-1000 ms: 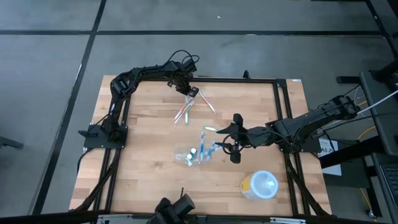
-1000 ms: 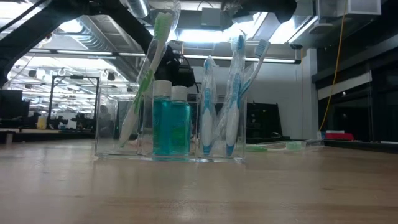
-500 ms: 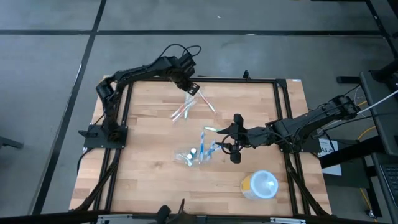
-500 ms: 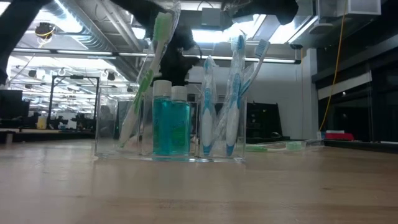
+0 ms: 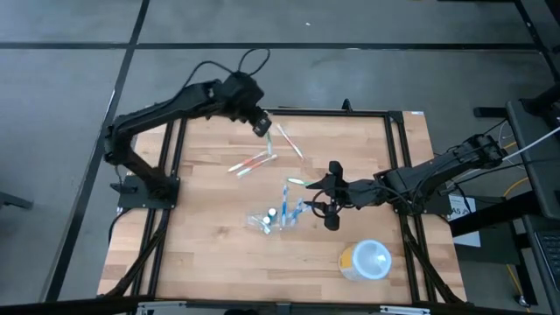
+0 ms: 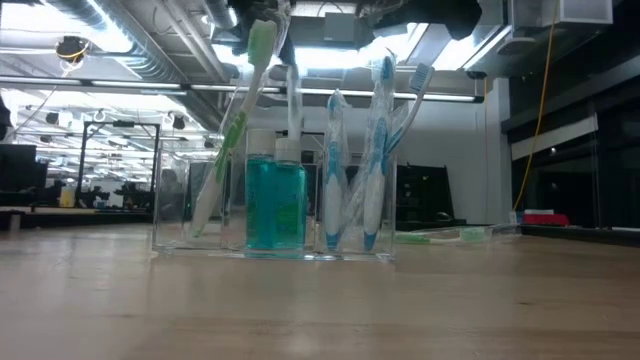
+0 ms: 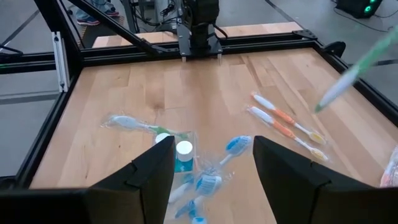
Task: Pick & Place toothbrushing station
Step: Put the green toothbrush into the transparent organizer
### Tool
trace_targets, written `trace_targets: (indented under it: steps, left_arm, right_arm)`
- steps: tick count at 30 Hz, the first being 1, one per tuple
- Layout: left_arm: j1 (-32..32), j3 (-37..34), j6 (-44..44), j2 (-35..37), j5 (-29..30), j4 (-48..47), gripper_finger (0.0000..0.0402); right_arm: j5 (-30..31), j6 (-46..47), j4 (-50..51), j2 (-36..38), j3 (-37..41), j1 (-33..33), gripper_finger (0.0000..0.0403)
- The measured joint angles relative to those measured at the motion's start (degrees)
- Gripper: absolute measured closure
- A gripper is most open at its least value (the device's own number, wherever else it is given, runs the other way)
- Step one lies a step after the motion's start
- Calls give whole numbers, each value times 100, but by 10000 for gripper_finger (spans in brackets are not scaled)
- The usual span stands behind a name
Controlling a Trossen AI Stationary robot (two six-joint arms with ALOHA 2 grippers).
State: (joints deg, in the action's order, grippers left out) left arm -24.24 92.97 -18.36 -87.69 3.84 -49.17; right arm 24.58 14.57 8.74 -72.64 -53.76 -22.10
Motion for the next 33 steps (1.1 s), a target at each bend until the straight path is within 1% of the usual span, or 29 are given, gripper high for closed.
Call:
trace_targets:
  steps: [3,5,7,10,13,17,20,24,26,29,33]
  left_arm:
    - [440,0,-42,396,372,-176,400]
    - [863,-79,-151,611,894,-276,400]
    - [1321,-296,-279,840,1308,-295,400]
    - [2022,-710,-573,1147,1763,-249,400]
    - [2786,-1190,-980,1382,2424,-166,400]
    - [3728,-1689,-1620,1538,3312,-174,400]
    - [4379,-1881,-2065,1542,3858,-164,400]
    - [5052,-2118,-2548,1543,4338,-49,400]
    - [5310,-2286,-2665,1544,4514,216,400]
    - [5569,-2517,-2694,1539,4601,620,400]
    - [5746,-2604,-2697,1540,4736,902,400]
  right_arm:
    - [-2,-2,-1,0,0,-29,184]
    - [-2,-7,-1,0,0,-32,184]
    - [-2,-6,1,0,0,-32,184]
    - [0,-4,-1,0,0,-29,184]
    - [0,-4,-5,0,0,-32,184]
    - [0,2,-9,0,0,-29,184]
    - [55,2,-9,0,0,-32,184]
    - [96,0,-9,0,0,-30,184]
    - [102,1,-10,0,0,-30,184]
    - [112,4,-11,0,0,-32,184]
    - [112,4,-39,0,0,-29,184]
